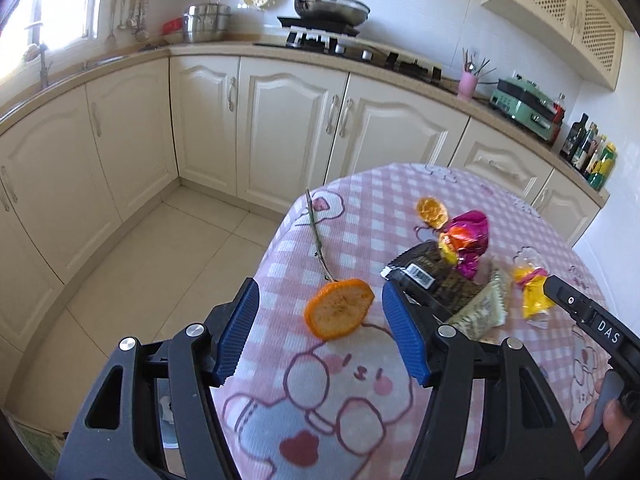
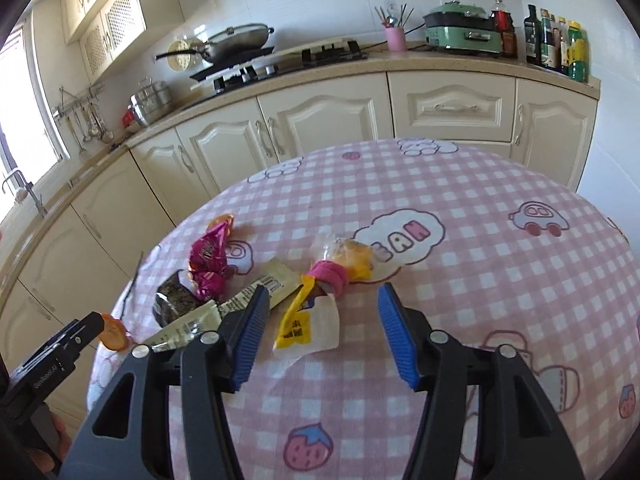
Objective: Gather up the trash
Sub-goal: 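Grasp the orange slice with the left tool while the right tool grasps the yellow wrapper, then move both tools over the blue bucket and open them to drop the items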
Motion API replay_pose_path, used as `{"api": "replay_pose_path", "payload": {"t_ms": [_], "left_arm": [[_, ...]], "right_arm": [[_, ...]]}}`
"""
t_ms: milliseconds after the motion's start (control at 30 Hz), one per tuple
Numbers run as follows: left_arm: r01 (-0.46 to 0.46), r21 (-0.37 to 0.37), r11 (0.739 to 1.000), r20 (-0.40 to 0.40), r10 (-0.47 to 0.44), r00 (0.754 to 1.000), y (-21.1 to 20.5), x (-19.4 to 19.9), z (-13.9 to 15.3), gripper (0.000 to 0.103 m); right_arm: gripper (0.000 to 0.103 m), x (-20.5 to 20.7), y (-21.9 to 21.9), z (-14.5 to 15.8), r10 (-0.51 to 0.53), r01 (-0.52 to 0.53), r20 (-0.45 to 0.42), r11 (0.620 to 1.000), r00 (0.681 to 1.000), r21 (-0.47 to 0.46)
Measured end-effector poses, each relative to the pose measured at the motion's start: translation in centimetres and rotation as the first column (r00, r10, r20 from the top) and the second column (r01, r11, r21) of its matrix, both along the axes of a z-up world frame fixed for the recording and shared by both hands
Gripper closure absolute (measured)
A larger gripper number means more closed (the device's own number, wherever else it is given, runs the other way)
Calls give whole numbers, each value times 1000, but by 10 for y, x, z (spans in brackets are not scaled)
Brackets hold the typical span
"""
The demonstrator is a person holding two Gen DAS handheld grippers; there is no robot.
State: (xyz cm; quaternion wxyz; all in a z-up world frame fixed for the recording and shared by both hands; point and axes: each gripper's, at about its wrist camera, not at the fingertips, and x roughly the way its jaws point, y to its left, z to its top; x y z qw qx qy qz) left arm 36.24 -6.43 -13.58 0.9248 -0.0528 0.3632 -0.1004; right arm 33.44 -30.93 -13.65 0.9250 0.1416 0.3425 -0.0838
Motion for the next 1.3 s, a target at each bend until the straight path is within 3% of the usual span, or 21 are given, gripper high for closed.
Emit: {"api": "replay_pose_path", "payload": {"t_ms": [33,100,133,200,567,767,967,1300], "left_arm": [[2,-3,1000,-11,-2,1000,0,4,-3,45],[24,-20,1000,-26,-25,999,-2,9,-7,61],[45,-29,999,-31,-46,998,-4,10,-7,68],[53,-13,998,-21,-54,998,-7,10,-6,72],[69,-83,994,55,-65,996,8,-18,20,79],[45,-102,994,113,-34,993,34,-47,45,79],[-13,-117,993,145,30,989,77,-76,58,79],[-181,-120,976,89,192,977,167,-103,36,79]], "right_arm": [[47,5,0,-5,5,-5,-19,1000,1000,-1],[48,11,-4,-12,16,-14,-47,999,999,39],[59,11,-6,-14,14,-12,-49,999,999,52],[74,12,-7,-17,37,-33,-53,996,998,78],[83,-15,4,10,24,-26,63,999,998,30],[83,-33,39,47,107,-111,142,994,984,17],[83,-45,107,69,271,-280,183,960,945,23],[83,-35,248,45,552,-562,115,822,826,94]]}}
